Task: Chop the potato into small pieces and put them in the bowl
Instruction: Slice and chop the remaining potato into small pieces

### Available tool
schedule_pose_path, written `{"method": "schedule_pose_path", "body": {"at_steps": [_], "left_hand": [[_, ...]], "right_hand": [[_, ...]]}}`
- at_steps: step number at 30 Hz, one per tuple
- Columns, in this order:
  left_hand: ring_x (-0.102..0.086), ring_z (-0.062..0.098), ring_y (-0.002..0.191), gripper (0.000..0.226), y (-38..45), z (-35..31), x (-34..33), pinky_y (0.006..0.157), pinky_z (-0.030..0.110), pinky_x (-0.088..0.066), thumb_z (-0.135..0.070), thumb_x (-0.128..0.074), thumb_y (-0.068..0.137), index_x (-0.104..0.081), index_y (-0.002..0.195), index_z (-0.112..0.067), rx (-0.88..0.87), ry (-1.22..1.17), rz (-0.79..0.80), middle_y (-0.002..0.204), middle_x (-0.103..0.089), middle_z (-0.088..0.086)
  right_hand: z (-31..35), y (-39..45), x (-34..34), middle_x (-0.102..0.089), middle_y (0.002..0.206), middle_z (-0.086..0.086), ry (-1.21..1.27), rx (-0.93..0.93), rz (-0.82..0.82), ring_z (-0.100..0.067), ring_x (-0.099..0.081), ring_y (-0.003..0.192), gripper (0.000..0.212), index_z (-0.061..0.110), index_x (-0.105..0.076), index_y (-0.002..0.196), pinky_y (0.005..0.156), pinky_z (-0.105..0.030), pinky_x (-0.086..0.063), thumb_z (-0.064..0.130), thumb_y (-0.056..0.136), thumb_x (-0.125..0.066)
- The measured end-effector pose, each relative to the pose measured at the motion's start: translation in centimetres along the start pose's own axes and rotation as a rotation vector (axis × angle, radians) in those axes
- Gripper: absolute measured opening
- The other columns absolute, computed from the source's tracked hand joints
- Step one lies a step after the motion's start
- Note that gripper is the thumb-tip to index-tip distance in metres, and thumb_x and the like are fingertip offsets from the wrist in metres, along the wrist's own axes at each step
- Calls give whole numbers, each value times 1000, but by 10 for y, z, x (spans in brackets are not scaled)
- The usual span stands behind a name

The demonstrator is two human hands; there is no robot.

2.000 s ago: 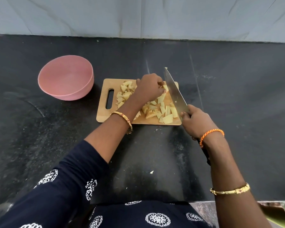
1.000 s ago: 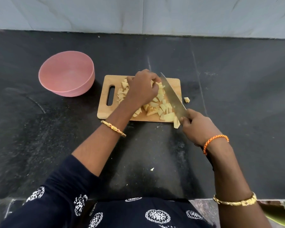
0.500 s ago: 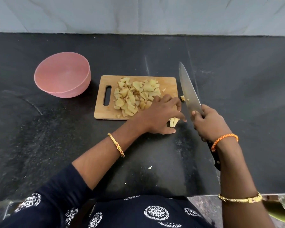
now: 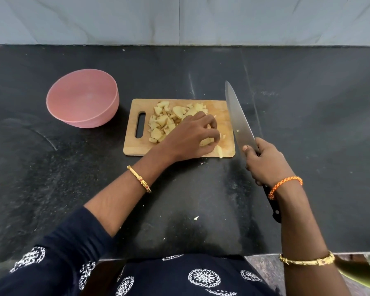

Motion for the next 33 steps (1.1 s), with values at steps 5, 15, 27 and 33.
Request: {"method": "schedule_pose_path", "body": {"at_steps": [5,15,27,33], "left_hand": [[-51,17,92,11,-3,9,0,79,38,-46,-29,-64,83,-69,84,-19,122,-23,-145,101,-59,0],[-37,20,122,52,-17,-17,-22,92,39,-24,-64,-58,75,-63,114,-30,156,110,-101,130,-49,4],[-40,19,120,14,-12,-10,-19,88,41,-24,-24,-57,86,-69,88,-32,107,153,-102,127,-53,2],[-45,18,123,18,-16,-13,-19,91,43,-23,-34,-57,76,-73,82,-30,50,162,-66,129,-57,-5]], "right_hand": [[1,-1,-4,-50,74,-1,3,-6,14,-17,-42,59,18,12,-55,99,65,-32,-40,24,97,-42],[-5,-17,-13,-52,66,-9,6,20,-52,-26,-46,64,24,3,-49,89,62,-35,-44,25,97,-43],[4,-16,-16,-53,67,-5,22,29,-53,-25,-49,65,22,6,-48,86,65,-42,-50,25,96,-44],[3,-15,-13,-54,70,-7,31,4,-62,-24,-49,64,23,5,-48,89,64,-40,-49,26,97,-44]]}}
Point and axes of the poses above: each hand's wrist, its own y-axis towards the middle knuckle, its own x-axis out of the back of the hand, z = x × y, the point moved 2 cm from there along y, towards the middle knuckle
